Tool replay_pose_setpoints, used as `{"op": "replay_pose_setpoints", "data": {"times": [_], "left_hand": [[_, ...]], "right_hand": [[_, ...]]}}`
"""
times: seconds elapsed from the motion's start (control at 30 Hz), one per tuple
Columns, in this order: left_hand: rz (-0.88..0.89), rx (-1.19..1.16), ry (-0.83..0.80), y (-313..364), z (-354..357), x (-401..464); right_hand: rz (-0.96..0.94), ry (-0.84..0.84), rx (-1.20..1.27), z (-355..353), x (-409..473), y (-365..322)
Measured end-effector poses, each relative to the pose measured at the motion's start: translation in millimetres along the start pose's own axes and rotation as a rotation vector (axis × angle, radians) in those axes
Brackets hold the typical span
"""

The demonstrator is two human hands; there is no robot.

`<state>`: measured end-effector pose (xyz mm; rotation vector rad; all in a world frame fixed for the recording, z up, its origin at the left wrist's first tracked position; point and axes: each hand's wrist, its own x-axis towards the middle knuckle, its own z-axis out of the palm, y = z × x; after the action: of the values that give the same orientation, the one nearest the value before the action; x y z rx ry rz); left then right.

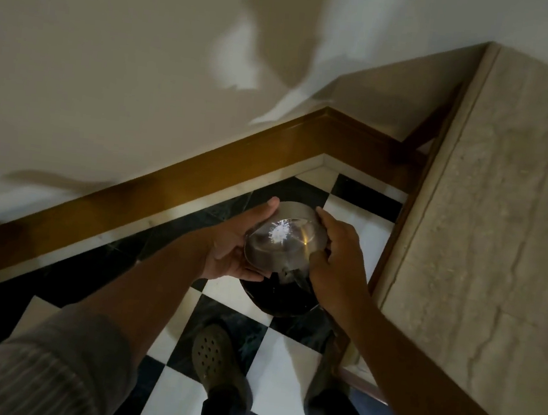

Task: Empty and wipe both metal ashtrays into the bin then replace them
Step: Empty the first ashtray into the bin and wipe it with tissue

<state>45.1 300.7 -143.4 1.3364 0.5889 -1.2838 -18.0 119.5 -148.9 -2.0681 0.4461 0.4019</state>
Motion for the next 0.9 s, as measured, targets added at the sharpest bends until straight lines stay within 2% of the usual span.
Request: {"op": "replay_pose_setpoints", "data": {"times": [0.13,0.27,0.37,0.43,0.5,0.63,0.8,0.9], "left_hand": [[-0.02,0.035,0.004,-3,-2,14],[-0.076,0.088,-0.083,-10,-8,27],[-0.03,0.282,-0.176,-13,-2,35],[0.067,0.417,-0.154,-12,7,38],[0.193,0.595,-0.087,-13,15,42],[0.501,1.192,0.217,-31,23,47],[0.744,1.357,0.353,-52,14,55],[0.796,1.372,0.392,-57,11,56]], "right_hand": [[0.028,-0.043,0.023,2,3,14],[0.053,-0.099,0.171,5,-4,24],[0.083,-0.117,0.298,7,-7,31],[0.1,-0.103,0.367,5,-6,35],[0.117,-0.096,0.414,2,-7,38],[0.135,-0.107,0.392,0,-8,43],[0.035,-0.14,0.242,-3,-15,44],[-0.092,-0.155,0.146,-2,-22,48]]}}
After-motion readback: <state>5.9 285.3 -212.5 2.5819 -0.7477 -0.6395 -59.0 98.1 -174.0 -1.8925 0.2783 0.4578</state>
